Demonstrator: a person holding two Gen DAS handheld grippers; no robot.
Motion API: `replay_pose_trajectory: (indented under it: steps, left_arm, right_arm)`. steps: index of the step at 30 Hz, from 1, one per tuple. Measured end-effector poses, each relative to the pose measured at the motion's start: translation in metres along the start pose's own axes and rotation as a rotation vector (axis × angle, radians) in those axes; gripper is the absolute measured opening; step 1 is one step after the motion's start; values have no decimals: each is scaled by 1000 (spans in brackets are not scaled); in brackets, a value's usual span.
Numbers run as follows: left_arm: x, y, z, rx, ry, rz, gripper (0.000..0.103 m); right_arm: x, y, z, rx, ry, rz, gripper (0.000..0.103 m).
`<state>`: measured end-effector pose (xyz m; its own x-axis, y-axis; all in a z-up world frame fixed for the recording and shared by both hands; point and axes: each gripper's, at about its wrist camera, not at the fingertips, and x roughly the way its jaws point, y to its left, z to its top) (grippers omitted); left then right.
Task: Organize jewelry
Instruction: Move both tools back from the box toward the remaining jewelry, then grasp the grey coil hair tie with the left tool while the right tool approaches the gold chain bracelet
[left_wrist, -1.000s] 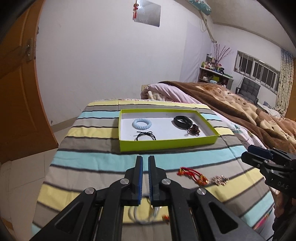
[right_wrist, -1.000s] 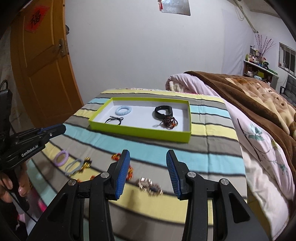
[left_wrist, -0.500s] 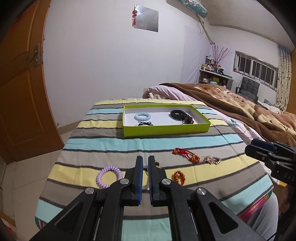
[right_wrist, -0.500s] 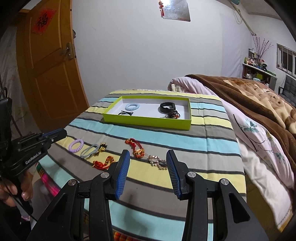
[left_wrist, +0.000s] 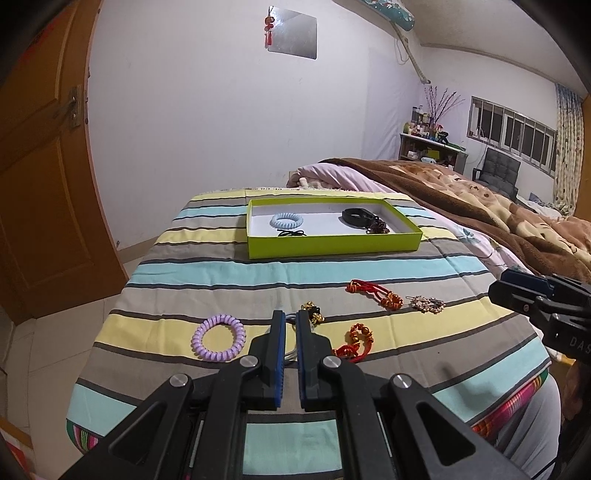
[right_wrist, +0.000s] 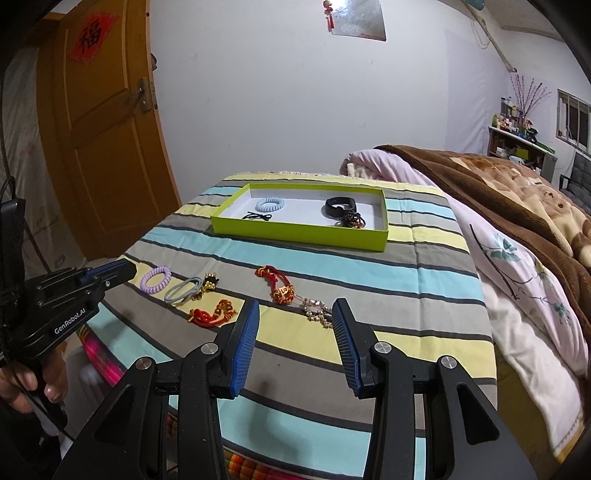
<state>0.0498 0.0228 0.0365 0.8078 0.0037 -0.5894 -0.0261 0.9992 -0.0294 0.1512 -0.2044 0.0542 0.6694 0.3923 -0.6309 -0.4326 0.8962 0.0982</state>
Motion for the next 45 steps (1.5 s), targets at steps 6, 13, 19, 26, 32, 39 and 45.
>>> replay_pose_trajectory:
  steps: [6, 13, 19, 26, 32, 39, 45]
  left_arm:
    - [10, 6, -3, -7, 1, 10, 4]
    - [25, 27, -9, -38, 32, 23, 4]
    - [40, 43, -12, -71, 69, 16, 4]
    - [62, 33, -14, -39, 125, -52, 4]
    - [83, 22, -13, -9, 178, -63, 4]
    - [99, 17, -10, 19, 198, -36, 4]
    - [106, 14, -6, 51, 208, -22, 5]
  right_arm:
    - [11, -1, -2, -7, 19, -5, 42]
    - [28, -5, -5, -9, 53, -9, 42]
    - [44, -9, -7, 1, 82, -6, 42]
    - [58, -17, -7, 15, 103, -11, 42]
    - [68, -26, -8, 27, 123, -22, 42]
    - [85, -28, -6, 0, 151, -13, 42]
    - [108, -25, -4, -63, 214, -17, 42]
